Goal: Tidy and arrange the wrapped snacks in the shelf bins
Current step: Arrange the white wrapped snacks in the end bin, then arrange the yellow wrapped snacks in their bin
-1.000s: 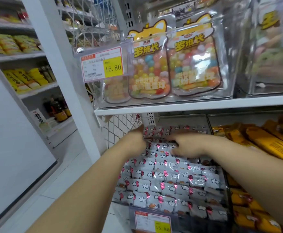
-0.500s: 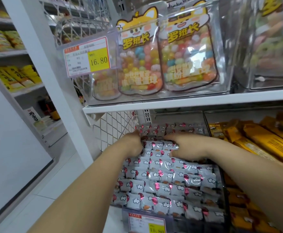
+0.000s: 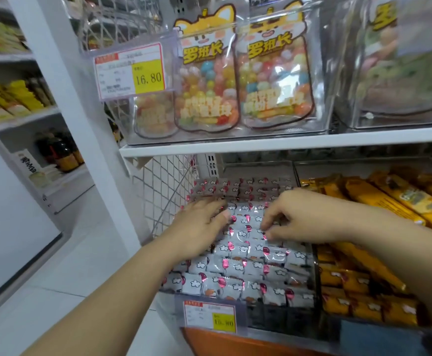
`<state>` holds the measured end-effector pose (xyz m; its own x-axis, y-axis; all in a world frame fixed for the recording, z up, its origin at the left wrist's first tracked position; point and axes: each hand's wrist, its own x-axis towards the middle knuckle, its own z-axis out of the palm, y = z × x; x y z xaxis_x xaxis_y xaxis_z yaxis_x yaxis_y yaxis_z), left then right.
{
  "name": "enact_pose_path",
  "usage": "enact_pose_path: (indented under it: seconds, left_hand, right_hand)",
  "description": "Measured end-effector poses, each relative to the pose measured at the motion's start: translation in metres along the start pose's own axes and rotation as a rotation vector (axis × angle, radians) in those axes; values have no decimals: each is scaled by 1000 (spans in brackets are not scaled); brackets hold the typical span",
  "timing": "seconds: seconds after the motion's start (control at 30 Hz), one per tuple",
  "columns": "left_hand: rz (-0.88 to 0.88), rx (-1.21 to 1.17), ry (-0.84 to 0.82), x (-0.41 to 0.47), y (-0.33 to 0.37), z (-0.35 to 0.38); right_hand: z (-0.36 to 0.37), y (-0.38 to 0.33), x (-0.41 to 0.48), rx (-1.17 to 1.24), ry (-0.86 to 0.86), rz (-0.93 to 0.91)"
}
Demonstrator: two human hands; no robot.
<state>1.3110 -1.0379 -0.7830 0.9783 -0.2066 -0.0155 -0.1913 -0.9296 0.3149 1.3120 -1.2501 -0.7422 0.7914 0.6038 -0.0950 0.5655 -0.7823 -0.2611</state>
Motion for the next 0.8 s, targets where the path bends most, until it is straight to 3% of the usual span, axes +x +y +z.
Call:
enact_pose_path:
  seconds: [0.13,0.43,0.63,0.8]
  left_hand:
    - [-19,116,-98,-35,16,17]
    - [-39,246,-33,-28,12,36]
    - [-42,199,-67,-25,14,31]
    - [86,92,41,-51,31,24]
  right_hand:
    - [17,-5,-24,-321,8,29]
    - [36,-19,-4,-469,37,125]
    - [28,-23,0,-394,19,175]
    - [17,-16,-47,-305,29,89]
